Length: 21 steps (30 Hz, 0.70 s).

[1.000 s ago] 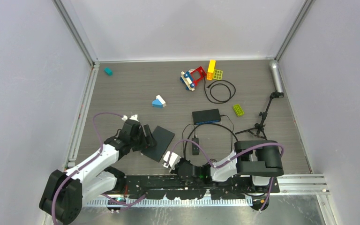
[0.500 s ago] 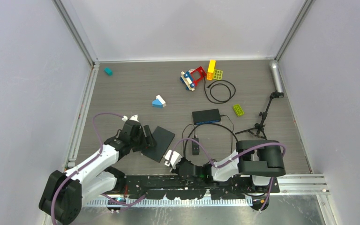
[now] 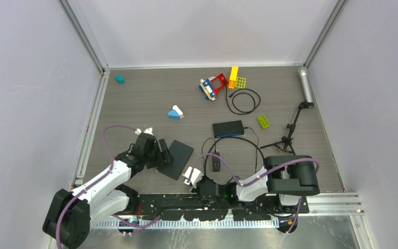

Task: Insert the plug into the switch port
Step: Insert the connector into the switch port.

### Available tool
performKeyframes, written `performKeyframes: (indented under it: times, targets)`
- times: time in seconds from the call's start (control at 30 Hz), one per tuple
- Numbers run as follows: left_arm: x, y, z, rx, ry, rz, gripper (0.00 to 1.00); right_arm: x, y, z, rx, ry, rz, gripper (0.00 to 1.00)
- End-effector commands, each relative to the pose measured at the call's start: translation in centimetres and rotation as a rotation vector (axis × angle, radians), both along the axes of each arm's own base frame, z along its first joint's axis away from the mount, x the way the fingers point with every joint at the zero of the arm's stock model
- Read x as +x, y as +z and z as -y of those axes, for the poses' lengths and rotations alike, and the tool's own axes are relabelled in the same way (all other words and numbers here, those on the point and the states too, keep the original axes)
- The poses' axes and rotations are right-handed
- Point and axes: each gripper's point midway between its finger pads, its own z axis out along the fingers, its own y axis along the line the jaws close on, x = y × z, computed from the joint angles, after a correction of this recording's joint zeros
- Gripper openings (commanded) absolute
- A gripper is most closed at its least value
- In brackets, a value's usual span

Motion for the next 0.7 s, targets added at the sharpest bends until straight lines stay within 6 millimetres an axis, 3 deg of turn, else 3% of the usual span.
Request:
performKeyframes:
  times: [0.0, 0.67]
  targets:
    - [-2.4, -1.6, -0.4, 0.013, -0.013, -0.097, 0.66, 0.1, 1.4, -0.3, 0.045, -0.015, 0.008, 0.0]
    - [-2.4, -1.6, -0.3, 0.01, -0.019, -0.098, 0.65, -0.1, 2.1, -2.3, 0.069, 0.024, 0.026, 0.01]
